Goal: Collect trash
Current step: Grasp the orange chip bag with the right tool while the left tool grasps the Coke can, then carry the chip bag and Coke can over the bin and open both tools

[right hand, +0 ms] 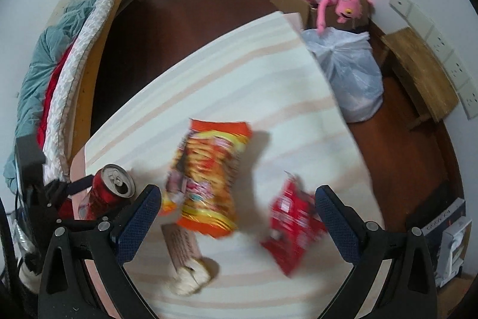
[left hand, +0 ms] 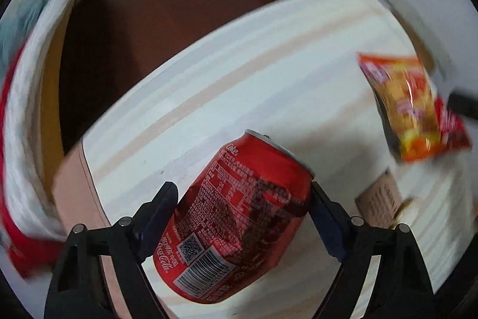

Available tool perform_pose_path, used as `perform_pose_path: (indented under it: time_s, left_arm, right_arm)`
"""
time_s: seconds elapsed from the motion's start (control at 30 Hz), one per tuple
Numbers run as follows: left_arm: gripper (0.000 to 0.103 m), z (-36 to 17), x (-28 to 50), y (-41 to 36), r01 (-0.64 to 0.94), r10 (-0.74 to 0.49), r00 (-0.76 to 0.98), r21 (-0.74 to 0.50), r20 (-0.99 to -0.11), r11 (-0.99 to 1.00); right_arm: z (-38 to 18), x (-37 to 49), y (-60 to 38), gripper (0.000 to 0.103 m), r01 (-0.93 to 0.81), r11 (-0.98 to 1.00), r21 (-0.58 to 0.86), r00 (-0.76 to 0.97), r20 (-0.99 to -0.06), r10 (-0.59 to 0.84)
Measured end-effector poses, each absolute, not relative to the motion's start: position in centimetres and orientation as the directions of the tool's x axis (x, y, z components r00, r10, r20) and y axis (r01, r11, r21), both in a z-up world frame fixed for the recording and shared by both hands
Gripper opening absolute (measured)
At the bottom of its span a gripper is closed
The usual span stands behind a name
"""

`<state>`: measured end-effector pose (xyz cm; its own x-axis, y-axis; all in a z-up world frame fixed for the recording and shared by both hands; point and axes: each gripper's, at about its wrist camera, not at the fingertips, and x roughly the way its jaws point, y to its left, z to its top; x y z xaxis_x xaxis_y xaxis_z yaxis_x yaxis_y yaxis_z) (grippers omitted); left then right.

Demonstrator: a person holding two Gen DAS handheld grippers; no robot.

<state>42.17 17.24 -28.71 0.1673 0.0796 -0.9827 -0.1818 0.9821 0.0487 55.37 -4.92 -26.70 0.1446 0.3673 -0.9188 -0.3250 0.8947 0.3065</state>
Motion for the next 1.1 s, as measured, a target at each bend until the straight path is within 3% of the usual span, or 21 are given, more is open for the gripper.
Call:
perform_pose_path:
  time_s: [0.1,0.23,0.27,0.37,0.47,0.5,0.53,0.63,0.83,1.1]
  left_arm:
    - [0.087,-29.3,42.4,17.3,-0.138,0.044,0.163,0.022,-0.986,0.990]
    - [0.085,-30.6,42.3,15.4,-0.016,0.137,0.125,0.136,-0.983,0.991]
    - [0.080,-30.4,42.4,15.1,-0.008,0.137,0.142,0.137,-0.980,0.991]
    - [0.079,-29.5,42.2,14.5,-0.029,0.163,0.179,0.160,-0.970,0.987]
    - [0.078,-28.0,40.9,14.3,-0.091,0.199,0.228,0.183,-0.953,0.979]
    - [0.078,-27.4,40.4,14.0,-0.118,0.223,0.251,0.200,-0.942,0.973]
    - [0.078,-27.0,40.1,13.9,-0.139,0.233,0.261,0.203,-0.937,0.969]
    - [0.077,-26.0,37.2,13.2,-0.232,0.256,0.277,0.194,-0.926,0.953]
    - [0.076,-25.0,31.8,15.1,-0.390,0.267,0.292,0.141,-0.918,0.910]
    - [0.076,-18.8,25.2,16.1,-0.501,0.319,0.409,0.082,-0.855,0.861]
  right_arm:
    - [-27.9,55.8,-2.9,0.103,-0.333,0.897,0.291,0.108,-0.933,0.343]
    - [-29.5,56.4,-0.4,0.103,-0.345,0.904,0.252,0.091,-0.950,0.299]
    - [-29.7,56.5,-0.1,0.103,-0.347,0.905,0.247,0.088,-0.952,0.293]
    - [-30.5,56.5,1.0,0.100,-0.363,0.909,0.205,0.099,-0.961,0.257]
    - [-30.3,55.7,1.7,0.075,-0.404,0.906,0.126,0.157,-0.966,0.204]
    - [-30.1,55.4,1.9,0.057,-0.421,0.902,0.101,0.177,-0.966,0.190]
    - [-30.0,55.2,2.0,0.044,-0.430,0.898,0.089,0.186,-0.965,0.184]
    - [-29.4,54.3,1.9,0.035,-0.439,0.890,0.123,0.176,-0.960,0.220]
    - [-26.3,50.6,1.6,0.031,-0.501,0.852,0.150,0.206,-0.936,0.286]
    - [-20.0,43.0,1.4,0.030,-0.587,0.788,0.188,0.239,-0.889,0.391]
